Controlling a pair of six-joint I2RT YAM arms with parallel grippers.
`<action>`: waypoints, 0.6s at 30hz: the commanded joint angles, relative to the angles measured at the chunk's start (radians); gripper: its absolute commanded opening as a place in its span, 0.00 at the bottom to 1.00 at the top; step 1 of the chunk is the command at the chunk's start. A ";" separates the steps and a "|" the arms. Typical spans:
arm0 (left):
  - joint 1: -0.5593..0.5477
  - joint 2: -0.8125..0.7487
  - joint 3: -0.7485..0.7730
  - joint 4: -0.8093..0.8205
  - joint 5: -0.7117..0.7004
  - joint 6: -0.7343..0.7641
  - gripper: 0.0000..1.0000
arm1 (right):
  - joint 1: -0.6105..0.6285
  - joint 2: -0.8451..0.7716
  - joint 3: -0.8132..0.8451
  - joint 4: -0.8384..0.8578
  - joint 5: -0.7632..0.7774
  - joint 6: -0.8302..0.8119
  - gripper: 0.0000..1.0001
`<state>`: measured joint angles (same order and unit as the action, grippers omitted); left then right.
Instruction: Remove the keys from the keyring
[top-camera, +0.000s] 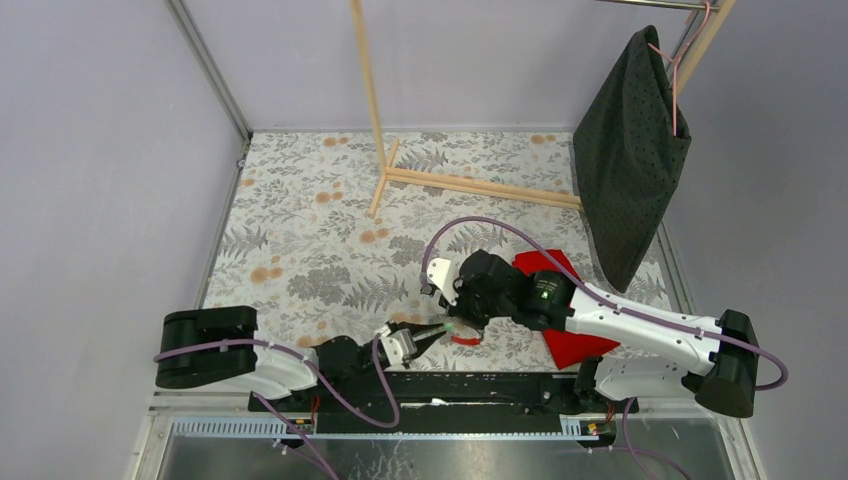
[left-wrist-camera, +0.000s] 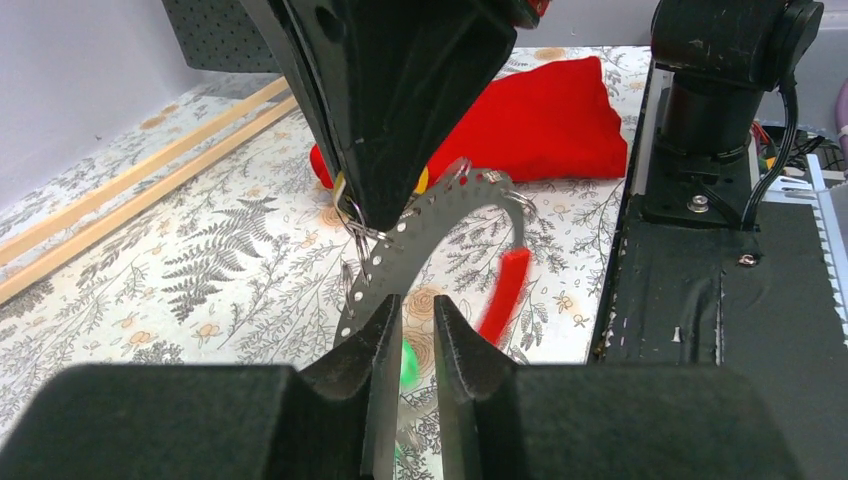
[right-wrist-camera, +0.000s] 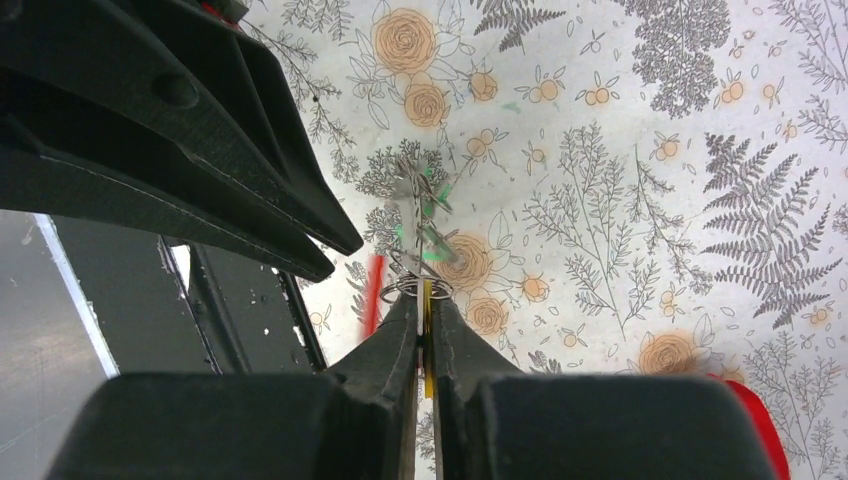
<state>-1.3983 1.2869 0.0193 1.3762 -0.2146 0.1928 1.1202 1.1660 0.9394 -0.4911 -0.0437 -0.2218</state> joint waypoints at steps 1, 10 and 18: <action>-0.007 -0.019 0.010 0.006 -0.015 -0.004 0.24 | 0.010 -0.025 0.060 -0.012 0.019 -0.019 0.00; -0.004 -0.099 0.034 -0.042 -0.068 0.047 0.29 | 0.028 -0.020 0.066 -0.026 0.019 -0.019 0.00; 0.013 -0.047 0.048 0.000 -0.033 0.043 0.27 | 0.039 -0.026 0.062 -0.026 0.015 -0.016 0.00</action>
<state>-1.3945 1.2095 0.0399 1.3121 -0.2558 0.2310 1.1469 1.1656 0.9527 -0.5266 -0.0418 -0.2287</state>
